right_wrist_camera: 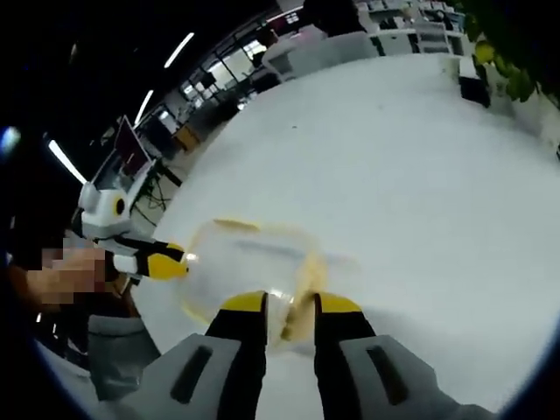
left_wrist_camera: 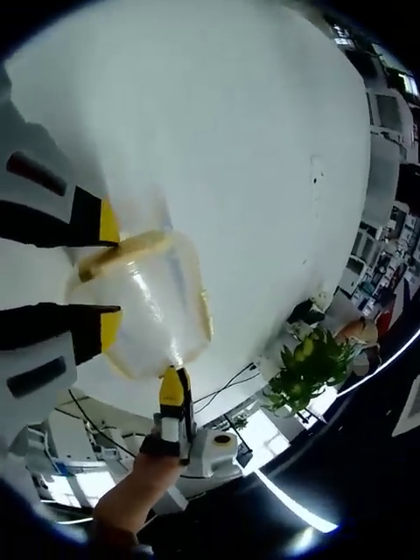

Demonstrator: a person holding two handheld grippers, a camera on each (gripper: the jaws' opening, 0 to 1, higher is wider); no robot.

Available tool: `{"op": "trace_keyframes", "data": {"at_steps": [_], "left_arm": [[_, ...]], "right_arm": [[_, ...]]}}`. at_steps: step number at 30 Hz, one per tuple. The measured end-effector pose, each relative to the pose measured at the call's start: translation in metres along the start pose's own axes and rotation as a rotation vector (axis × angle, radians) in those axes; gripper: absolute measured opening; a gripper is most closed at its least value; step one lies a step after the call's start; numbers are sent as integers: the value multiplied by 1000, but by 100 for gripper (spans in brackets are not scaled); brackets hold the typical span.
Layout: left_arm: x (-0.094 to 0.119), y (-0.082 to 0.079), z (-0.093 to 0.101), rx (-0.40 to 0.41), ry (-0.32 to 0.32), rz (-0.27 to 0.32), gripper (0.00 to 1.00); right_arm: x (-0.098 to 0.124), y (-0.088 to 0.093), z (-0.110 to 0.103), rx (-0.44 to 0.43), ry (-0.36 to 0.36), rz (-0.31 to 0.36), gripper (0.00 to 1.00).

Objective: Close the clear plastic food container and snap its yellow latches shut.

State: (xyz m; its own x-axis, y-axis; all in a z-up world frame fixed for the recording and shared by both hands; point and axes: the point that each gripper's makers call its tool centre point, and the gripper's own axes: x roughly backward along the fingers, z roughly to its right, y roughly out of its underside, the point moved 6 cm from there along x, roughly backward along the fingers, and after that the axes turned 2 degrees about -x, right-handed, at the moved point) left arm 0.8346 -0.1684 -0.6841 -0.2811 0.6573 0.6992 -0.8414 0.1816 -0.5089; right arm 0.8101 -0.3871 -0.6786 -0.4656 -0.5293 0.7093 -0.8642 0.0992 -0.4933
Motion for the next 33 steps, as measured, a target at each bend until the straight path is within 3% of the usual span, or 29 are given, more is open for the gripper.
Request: {"op": "trace_keyframes", "data": {"at_steps": [2,4,15,19,26,33], "left_arm": [[1,-1,1,-17,2,12,16],[1,0,0,-14,3,12,16],[3,1,-4,4,48,-1,19],[6,-4,-3,-131,28,11,19],[17,-24,1,-256,10,41,16],[10,-36,16,-416,50,34,16]], "right_arm": [[-3,-3,-2,34,-16,21,15],[-2,-2,-2,2,-20,22,15],[-3,-4,-2,4,-33,52,18],[-2,-5,-5,103,-9,58,19],[3,-18,-15,307,24,101,21],[3,-24,-22,370,-8,121,19]]}}
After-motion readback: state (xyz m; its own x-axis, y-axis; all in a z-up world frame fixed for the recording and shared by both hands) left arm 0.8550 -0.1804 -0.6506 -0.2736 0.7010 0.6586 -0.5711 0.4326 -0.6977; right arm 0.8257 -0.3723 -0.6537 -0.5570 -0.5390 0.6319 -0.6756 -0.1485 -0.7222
